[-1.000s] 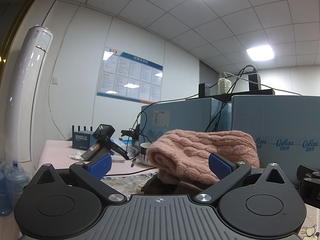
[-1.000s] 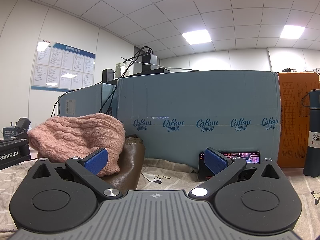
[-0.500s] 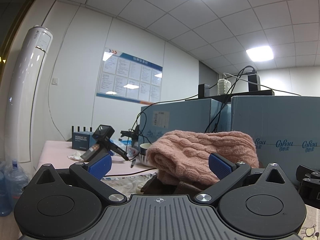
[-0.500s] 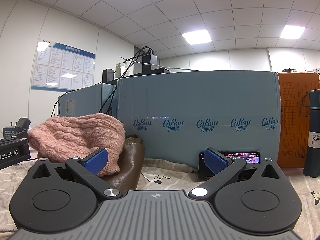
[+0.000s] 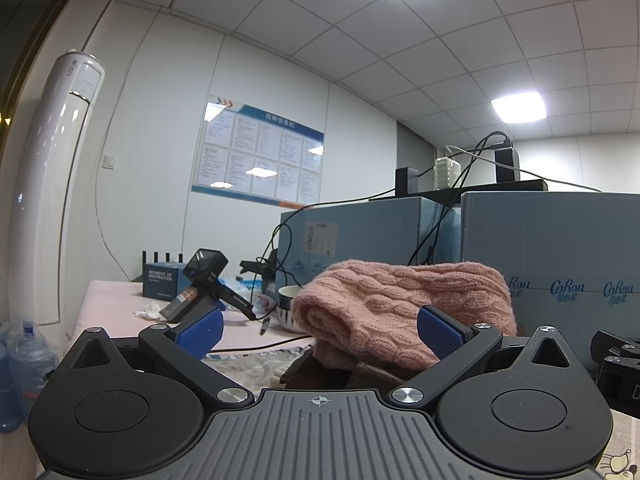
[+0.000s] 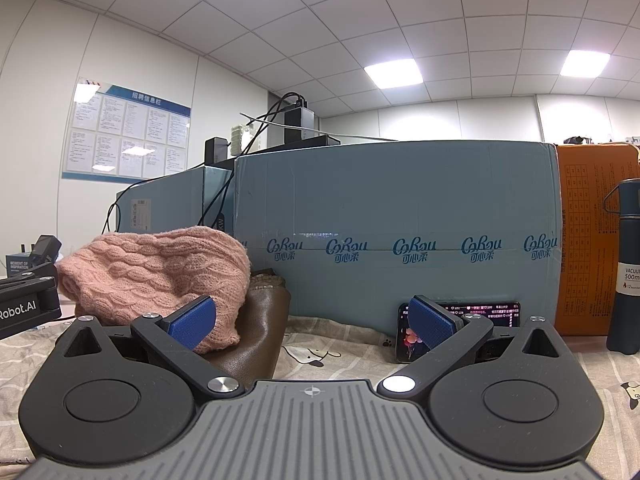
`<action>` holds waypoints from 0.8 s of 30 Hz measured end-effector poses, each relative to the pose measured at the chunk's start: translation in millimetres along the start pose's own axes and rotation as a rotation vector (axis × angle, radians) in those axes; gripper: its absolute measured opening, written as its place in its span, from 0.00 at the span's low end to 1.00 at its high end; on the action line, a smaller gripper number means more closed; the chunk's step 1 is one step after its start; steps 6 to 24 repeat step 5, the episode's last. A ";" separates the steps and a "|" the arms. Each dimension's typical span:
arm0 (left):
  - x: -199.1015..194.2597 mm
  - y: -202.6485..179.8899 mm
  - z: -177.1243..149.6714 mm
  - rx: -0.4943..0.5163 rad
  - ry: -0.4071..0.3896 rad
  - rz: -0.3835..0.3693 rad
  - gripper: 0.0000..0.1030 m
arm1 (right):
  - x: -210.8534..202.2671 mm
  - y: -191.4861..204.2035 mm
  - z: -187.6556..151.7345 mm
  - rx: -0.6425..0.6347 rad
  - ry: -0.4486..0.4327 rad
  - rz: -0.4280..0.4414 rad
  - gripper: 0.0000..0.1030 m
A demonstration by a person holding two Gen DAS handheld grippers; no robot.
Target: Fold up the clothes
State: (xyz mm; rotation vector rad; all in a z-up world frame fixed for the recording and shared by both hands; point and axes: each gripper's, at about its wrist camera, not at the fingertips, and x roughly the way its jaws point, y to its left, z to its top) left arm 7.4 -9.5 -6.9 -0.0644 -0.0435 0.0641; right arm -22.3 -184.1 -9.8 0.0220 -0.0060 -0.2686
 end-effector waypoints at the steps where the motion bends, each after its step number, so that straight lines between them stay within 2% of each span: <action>1: 0.0 0.0 0.0 0.000 0.000 0.000 1.00 | 0.0 0.0 0.0 0.000 0.000 0.000 1.00; 24: 0.6 -0.3 0.0 0.000 0.001 0.000 1.00 | 0.0 -0.2 -0.1 0.000 0.000 0.000 1.00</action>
